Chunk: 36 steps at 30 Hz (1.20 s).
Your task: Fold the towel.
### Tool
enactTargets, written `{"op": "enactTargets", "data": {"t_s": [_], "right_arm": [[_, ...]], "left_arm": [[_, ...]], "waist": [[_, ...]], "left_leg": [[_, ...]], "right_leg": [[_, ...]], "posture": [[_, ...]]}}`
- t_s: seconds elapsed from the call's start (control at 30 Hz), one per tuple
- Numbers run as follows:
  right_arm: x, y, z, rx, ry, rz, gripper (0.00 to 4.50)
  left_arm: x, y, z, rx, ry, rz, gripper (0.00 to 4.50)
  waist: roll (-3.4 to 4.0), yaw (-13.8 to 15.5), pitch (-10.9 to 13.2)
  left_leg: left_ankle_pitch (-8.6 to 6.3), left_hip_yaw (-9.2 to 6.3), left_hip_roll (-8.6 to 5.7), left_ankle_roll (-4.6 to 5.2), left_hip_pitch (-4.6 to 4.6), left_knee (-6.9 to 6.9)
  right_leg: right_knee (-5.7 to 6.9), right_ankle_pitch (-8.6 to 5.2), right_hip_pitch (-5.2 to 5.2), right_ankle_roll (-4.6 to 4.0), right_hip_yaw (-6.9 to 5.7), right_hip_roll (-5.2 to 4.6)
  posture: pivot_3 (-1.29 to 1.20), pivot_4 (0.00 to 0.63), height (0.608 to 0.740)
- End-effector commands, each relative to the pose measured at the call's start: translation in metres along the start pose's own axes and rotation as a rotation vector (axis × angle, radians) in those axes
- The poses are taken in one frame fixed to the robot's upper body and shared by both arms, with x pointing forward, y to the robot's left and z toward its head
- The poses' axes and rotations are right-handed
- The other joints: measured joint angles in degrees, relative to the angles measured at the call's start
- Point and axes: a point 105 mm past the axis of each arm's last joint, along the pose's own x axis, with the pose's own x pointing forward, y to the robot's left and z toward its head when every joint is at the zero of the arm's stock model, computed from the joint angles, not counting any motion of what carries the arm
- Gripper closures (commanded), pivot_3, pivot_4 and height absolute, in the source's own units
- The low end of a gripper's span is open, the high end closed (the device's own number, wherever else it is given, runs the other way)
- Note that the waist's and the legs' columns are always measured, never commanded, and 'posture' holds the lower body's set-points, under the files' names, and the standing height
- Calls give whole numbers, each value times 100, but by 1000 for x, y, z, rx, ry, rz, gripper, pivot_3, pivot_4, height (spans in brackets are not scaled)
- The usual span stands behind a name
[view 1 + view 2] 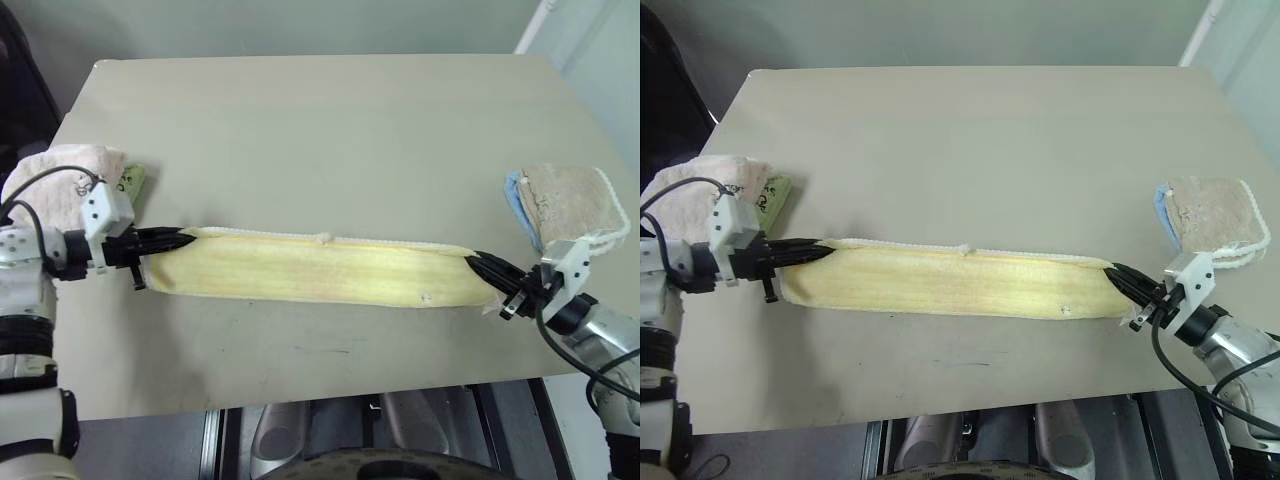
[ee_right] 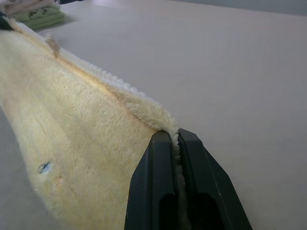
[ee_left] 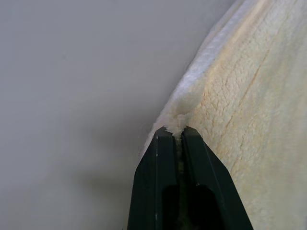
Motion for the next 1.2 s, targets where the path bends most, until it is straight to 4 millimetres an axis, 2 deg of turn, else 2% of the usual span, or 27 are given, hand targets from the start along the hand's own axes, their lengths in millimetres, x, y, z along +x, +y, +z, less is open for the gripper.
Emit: {"op": "enactTargets", "data": {"t_s": [0.03, 0.27, 0.4, 0.5, 0.7, 0.73, 0.87, 1.03, 1.13, 1.2], "right_arm": [[0, -14, 2, -34, -10, -62, 4500], [9, -19, -9, 64, 31, -53, 4500], [10, -13, -9, 136, 37, 9, 3426], [11, -14, -9, 125, 44, 1, 2371], [9, -17, -4, 112, 38, 1, 281], [8, -21, -1, 106, 24, -18, 2], [1, -36, 17, 113, -51, -85, 0], [-13, -47, 53, 187, -173, -131, 0], [-18, -43, 69, 295, -180, -91, 0], [-17, -32, 73, 362, -139, -33, 0]], "left_arm": [[-5, 12, 2, 52, 10, 71, 4465], [4, 12, -3, 11, -15, 50, 4465], [6, 9, -4, -31, -25, 17, 4500], [6, 9, -4, -36, -22, 12, 3760], [4, 20, 1, -9, -43, 87, 1639], [4, 27, 8, 19, -77, 145, 1278], [2, 41, 30, 53, -218, 259, 30], [1, 47, 57, 61, -375, 304, 30], [11, 37, 74, 65, -459, 239, 30], [17, 24, 79, 8, -469, 138, 30]], "waist": [[0, 0, 0], [0, 0, 0], [0, 0, 0], [0, 0, 0], [0, 3, 0], [0, 4, 0], [0, 20, 0], [-1, 20, 0], [0, 30, 1], [-1, 28, 1]], "left_leg": [[1, 0, 0, 1, 3, 0], [4, 3, 0, 2, 16, -6], [5, 4, 0, 2, 17, -9], [5, 4, 0, 2, 15, -9], [6, 3, 0, 2, 18, -9], [5, 3, 0, 2, 17, -8], [8, 3, -2, 5, 17, -8], [9, 8, -2, 4, 18, -12], [12, 9, -7, 7, 16, -13], [13, 11, -10, 9, 16, -12]], "right_leg": [[0, 0, 3, 0, 0, 0], [-1, -1, 15, 2, -2, 0], [-2, -2, 16, 4, -2, 0], [-3, -3, 16, 5, -2, 0], [-2, -3, 17, 5, -2, 0], [-2, -3, 18, 5, -2, 0], [-3, -3, 22, 6, -2, -2], [-4, -7, 22, 12, -2, 0], [-6, -12, 26, 20, -1, -1], [-9, -17, 30, 29, 1, -2]], "posture": [[0, 150, 703], [0, 150, 703], [0, 150, 703], [0, 150, 703], [0, 150, 703], [0, 150, 703], [0, 150, 703], [0, 150, 703], [0, 150, 703], [0, 150, 703]]}}
